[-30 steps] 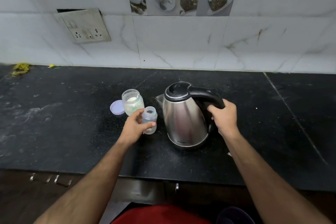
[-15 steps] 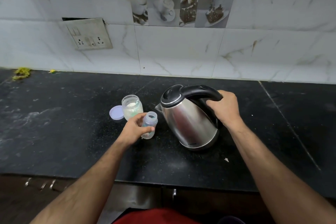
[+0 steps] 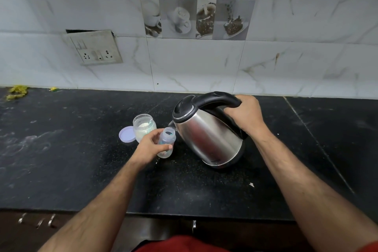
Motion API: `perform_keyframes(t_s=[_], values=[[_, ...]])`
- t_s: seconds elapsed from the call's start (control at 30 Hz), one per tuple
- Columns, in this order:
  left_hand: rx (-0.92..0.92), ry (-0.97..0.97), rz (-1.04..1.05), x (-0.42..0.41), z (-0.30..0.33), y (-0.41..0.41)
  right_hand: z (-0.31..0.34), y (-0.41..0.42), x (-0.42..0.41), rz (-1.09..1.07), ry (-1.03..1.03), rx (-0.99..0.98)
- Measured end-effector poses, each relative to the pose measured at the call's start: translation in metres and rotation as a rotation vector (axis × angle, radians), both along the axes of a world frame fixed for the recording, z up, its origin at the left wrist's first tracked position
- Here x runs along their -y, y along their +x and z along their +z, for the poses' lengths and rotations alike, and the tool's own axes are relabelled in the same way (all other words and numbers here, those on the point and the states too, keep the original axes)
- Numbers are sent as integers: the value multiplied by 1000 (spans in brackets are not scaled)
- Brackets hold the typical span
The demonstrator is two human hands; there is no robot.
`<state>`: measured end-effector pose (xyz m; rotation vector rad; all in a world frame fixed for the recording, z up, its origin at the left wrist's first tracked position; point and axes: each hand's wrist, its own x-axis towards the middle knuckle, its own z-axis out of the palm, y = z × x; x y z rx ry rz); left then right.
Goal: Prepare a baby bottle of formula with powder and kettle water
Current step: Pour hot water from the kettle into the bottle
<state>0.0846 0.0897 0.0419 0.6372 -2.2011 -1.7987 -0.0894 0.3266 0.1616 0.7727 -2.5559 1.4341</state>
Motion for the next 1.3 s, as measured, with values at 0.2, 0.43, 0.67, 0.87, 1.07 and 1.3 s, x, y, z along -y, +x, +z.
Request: perform_keyframes(t_s=[0.2, 0.43, 0.67, 0.87, 1.07, 1.3], values=[[-12, 6, 4, 1, 3, 0, 3, 0, 1, 3, 43, -17], [7, 32, 13, 6, -5, 1, 5, 0, -1, -12, 69, -22], [-8, 62, 22, 7, -13, 0, 6, -1, -4, -15, 84, -10], [-14, 85, 32, 5, -22, 0, 9, 0, -8, -18, 70, 1], [-5, 83, 45, 2, -30, -1, 19, 4, -8, -10, 51, 38], [8, 93, 45, 5, -35, 1, 25, 0, -10, -19, 40, 28]])
